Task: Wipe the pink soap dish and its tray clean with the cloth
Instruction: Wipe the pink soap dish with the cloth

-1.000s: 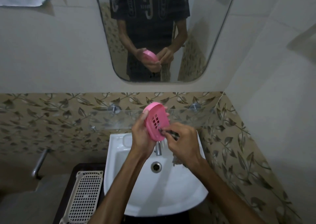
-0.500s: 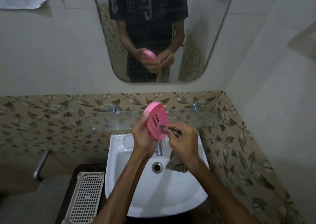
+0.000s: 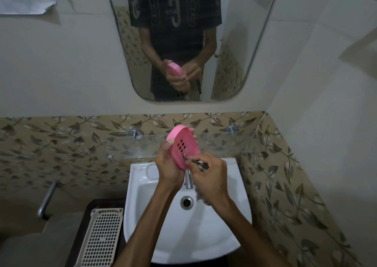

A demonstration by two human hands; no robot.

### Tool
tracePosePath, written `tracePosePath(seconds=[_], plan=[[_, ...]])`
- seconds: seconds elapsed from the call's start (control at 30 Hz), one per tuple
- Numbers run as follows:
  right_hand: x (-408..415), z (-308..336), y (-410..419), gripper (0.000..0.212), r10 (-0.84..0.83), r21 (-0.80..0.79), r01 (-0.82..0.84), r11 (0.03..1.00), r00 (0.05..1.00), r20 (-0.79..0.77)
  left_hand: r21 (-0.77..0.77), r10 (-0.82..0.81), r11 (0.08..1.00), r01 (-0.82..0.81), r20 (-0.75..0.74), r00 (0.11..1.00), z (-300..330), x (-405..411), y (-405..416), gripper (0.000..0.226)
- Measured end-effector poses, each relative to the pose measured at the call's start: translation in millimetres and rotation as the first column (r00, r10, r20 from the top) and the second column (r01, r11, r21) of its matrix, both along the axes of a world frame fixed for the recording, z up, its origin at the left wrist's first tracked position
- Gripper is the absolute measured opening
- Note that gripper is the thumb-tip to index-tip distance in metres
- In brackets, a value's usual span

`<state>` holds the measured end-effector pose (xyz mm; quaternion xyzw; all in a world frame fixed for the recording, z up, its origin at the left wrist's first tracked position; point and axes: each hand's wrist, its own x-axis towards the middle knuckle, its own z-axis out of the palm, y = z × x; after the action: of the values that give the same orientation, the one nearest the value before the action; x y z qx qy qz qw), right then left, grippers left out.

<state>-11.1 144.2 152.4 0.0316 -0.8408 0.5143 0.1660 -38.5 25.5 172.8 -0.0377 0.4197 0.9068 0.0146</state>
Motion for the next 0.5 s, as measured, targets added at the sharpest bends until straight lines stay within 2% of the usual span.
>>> tracePosePath(seconds=[0.07,0.13,0.17,0.23,0.3,0.4,0.5], plan=[[-1,1,0,0.021,0.055,0.032,-0.054,0.998,0.998,-0.014,0.005,-0.007,1.0,0.007,0.006,1.0,1,0,-1,0.085],[-3,1,2,0.02,-0.004,0.059,0.005,0.998,1.0,-0.013,0.018,-0.01,1.0,0.01,-0.005,1.0,0,0,-1,0.071],[-3,1,1,0.02,-0.021,0.032,0.021,0.999,1.0,-0.004,0.027,-0.004,1.0,0.005,-0.005,1.0,1,0,-1,0.073],[3,-1,-2,0.02,0.031,-0.071,-0.028,0.997,0.999,0.043,0.05,0.007,0.999,-0.007,0.007,1.0,4,2,0,0.098],[5,-3,-2,0.015,0.04,-0.167,-0.025,0.986,0.996,0.085,0.083,0.018,0.996,-0.018,0.01,1.0,5,2,0,0.111],[3,-6,5,0.015,-0.111,-0.221,0.13,0.967,0.989,0.094,0.119,0.013,0.993,-0.011,-0.018,1.0,5,4,2,0.11],[3,-9,5,0.012,-0.099,-0.259,0.158,0.953,0.969,0.224,0.14,-0.001,0.99,0.002,-0.01,1.0,5,3,4,0.111]])
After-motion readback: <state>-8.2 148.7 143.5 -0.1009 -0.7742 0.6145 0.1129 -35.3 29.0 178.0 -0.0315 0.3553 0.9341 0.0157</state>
